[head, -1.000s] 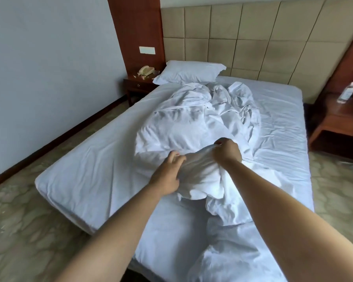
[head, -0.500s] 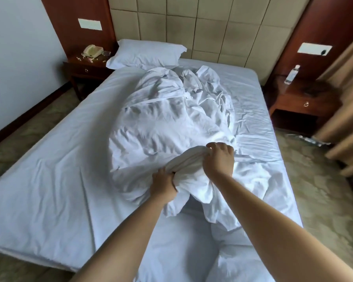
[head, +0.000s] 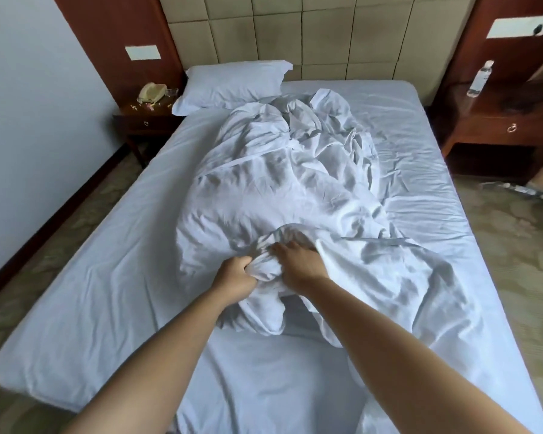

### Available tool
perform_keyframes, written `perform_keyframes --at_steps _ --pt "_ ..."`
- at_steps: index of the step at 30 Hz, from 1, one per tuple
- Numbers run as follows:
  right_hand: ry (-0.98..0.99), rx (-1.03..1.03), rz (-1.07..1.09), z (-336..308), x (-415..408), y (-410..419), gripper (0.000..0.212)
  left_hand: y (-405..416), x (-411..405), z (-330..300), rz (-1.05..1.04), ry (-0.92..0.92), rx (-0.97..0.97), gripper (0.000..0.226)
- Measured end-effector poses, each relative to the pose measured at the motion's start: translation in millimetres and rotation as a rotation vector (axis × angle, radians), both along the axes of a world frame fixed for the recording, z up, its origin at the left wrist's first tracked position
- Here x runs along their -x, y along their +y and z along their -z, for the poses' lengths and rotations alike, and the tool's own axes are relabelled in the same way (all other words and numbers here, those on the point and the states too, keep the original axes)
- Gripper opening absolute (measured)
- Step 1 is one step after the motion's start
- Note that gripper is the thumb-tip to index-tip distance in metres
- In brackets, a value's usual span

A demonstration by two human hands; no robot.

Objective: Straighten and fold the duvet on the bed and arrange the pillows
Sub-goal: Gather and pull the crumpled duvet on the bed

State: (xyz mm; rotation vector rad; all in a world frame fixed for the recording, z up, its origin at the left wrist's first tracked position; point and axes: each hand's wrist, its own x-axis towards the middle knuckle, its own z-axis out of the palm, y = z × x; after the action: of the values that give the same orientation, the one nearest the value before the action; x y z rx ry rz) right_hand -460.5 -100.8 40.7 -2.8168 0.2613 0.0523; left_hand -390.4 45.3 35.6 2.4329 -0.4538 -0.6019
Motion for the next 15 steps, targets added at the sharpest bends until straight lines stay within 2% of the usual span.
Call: perform_keyframes --at_steps 1,3,9,12,15 --pt "0.052 -0.041 0.016 -5 -3 5 0.044 5 -1 -1 0.006 -0.005 0.017 0.007" --pt "0.162 -0.102 0.055 -12 -7 17 0.038 13 -6 -2 0.029 0.014 0.048 0.015" --pt "0.418 -0.255 0.144 -20 1 37 0.041 28 -3 -8 0.146 0.169 -0.002 0.030" --pt "0.466 -0.275 0.212 -28 10 55 0.040 50 0 2 0.168 0.233 -0.028 0.040" --pt "0.468 -0.266 0.296 -36 25 90 0.043 81 5 -1 0.246 0.228 -0.095 0.039"
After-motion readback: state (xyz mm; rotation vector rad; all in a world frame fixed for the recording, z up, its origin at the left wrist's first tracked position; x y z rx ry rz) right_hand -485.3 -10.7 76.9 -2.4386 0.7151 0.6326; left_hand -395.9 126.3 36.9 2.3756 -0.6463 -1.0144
